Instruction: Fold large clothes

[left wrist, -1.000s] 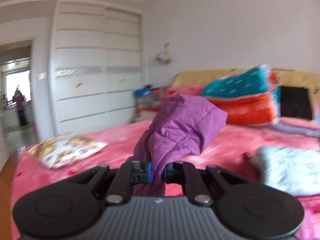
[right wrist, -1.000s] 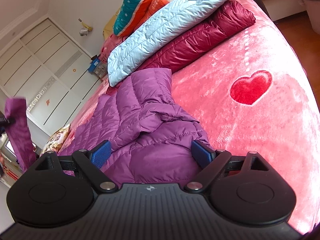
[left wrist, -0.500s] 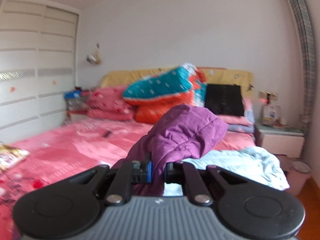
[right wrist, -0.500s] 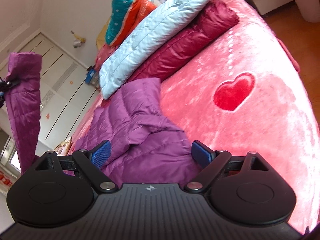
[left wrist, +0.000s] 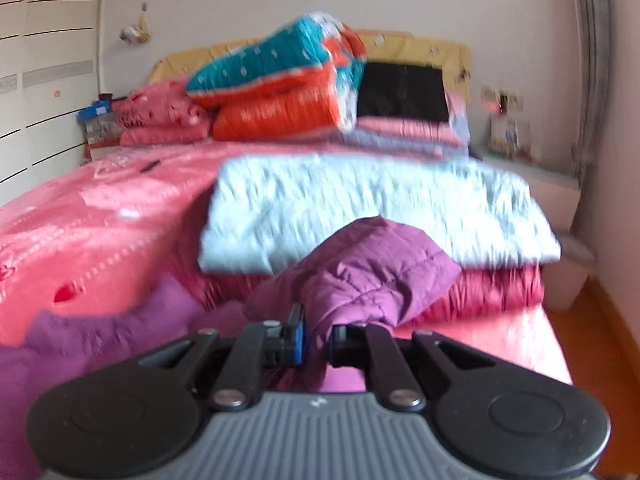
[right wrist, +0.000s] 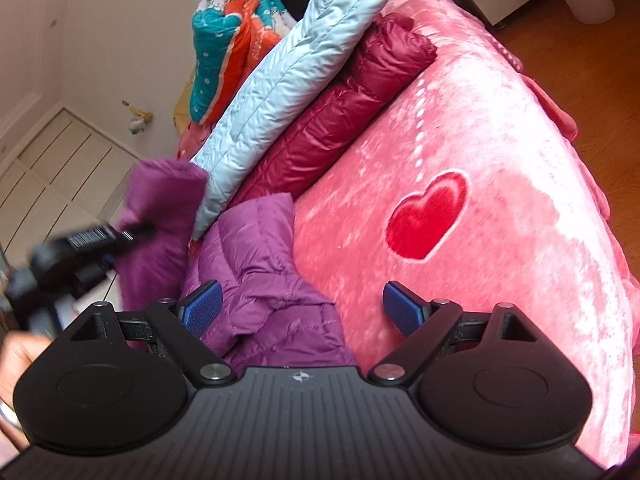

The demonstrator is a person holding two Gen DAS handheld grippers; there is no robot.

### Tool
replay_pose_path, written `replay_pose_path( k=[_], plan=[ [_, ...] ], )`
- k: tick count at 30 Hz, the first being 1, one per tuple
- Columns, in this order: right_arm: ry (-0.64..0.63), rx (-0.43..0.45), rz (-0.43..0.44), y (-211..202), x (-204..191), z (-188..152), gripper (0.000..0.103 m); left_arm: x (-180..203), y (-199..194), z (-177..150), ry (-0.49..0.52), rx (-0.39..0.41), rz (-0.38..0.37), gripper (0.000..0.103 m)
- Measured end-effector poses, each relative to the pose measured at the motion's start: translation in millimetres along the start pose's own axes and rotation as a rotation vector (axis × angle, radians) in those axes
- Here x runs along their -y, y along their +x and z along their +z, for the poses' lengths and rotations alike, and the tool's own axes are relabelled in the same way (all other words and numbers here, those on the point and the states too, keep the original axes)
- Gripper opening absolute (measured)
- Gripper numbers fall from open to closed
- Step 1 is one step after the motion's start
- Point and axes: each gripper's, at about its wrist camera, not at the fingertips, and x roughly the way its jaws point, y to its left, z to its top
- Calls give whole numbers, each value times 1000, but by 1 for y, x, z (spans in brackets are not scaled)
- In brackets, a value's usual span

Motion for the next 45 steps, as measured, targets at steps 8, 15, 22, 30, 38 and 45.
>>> replay_pose_path(
  k=[8, 15, 22, 30, 38, 45],
  plan=[
    [-6, 5, -12, 4, 2, 2, 103, 2, 5, -28, -11, -95, -36, 12],
    [-30, 7, -23, 6, -1, 3, 103, -7, -34, -41, -25, -125, -109, 44],
    [-125, 27, -24, 3, -14, 8, 103, -69, -78, -48, -48, -51, -29, 44],
    [-306, 77, -36, 22, -54, 32, 103, -178, -70, -55, -172, -13, 168, 44],
    [-461, 47, -4, 93, -105, 69, 103, -217, -70, -99, -257, -2, 194, 42],
    [-506, -105, 23, 138, -111, 55, 66, -218, -106, -114, -338, 111, 180, 51]
  ],
)
